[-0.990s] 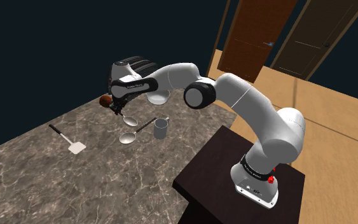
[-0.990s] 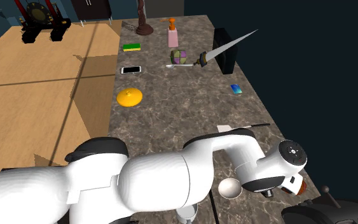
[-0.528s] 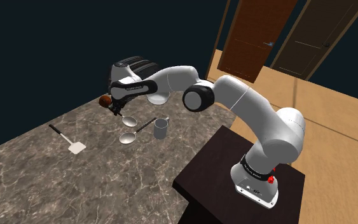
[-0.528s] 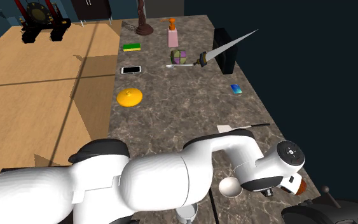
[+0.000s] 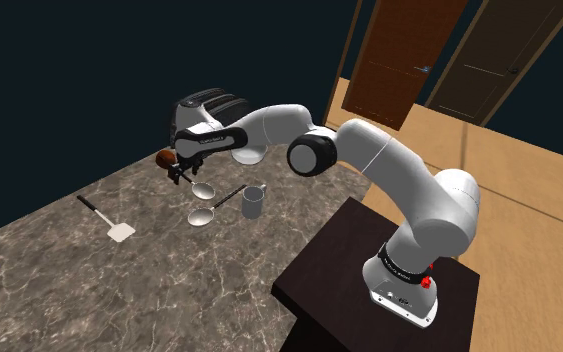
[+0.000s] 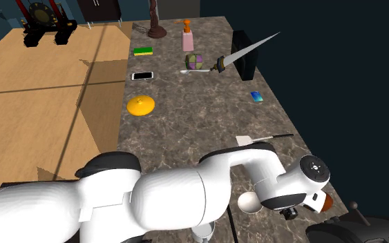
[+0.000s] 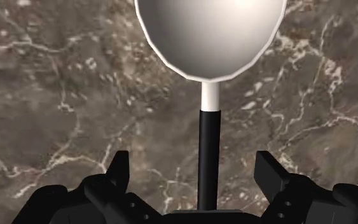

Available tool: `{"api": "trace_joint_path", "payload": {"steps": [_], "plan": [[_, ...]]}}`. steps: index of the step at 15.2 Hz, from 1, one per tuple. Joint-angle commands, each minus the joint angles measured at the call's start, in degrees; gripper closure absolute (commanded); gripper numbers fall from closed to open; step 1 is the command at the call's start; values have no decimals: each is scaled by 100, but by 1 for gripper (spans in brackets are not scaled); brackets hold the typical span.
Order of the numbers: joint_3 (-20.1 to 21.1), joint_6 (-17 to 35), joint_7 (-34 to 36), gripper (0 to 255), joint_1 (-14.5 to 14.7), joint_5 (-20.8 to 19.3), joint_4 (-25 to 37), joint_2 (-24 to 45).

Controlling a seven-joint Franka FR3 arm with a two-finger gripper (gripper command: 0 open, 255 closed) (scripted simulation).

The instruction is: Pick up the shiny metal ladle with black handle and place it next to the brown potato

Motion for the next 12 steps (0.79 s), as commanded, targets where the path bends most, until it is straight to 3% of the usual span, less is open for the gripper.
{"api": "trace_joint_path", "payload": {"steps": [1,4,12], "plan": [[15,76,20,0,-78,-4,-381,-291],[62,101,66,0,-223,5,-1088,-954],[62,101,65,0,-222,6,-1086,-953]]}}
